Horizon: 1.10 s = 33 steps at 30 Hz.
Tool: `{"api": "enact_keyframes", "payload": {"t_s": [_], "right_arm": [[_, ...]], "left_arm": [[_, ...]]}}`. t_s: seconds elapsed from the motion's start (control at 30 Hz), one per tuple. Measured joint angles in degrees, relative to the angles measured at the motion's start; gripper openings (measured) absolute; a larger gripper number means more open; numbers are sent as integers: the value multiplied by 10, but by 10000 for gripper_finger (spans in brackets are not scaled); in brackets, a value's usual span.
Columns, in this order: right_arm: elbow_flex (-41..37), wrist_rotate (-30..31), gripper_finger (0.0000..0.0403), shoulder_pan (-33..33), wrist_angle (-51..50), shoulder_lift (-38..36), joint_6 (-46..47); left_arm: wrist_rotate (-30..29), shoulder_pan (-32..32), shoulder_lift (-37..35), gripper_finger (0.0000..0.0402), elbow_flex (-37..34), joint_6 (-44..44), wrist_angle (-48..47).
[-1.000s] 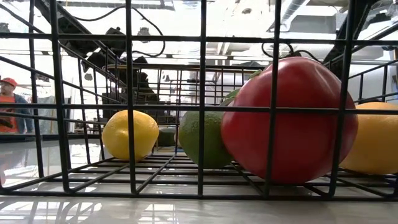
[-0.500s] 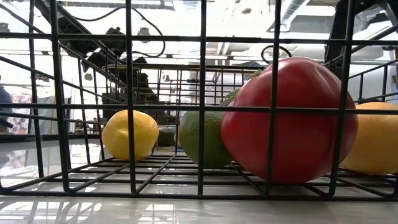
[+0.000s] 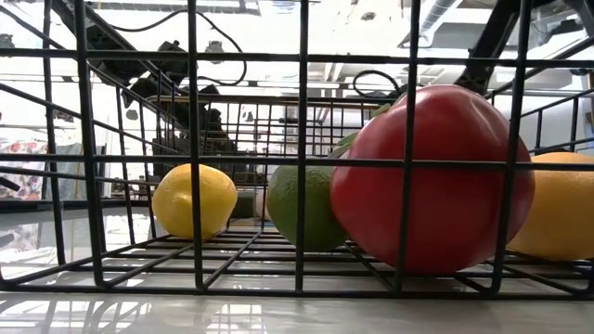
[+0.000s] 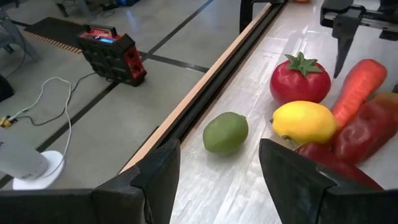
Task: Sort produce into baskets
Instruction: Put the carrot into the top wire basket
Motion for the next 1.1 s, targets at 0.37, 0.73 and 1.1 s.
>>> {"api": "enact_keyframes", "payload": {"t_s": [0.37,0.73,1.1], "right_arm": [[11,9,290,-11,-52,-5,-16],[11,9,249,-15,-115,-47,-23],[11,39,187,-38,-205,-168,-13]], "left_arm": [[2,0,0,208,0,2,-15],[2,0,0,208,0,0,-14],[3,0,0,208,1,-14,-10]]}}
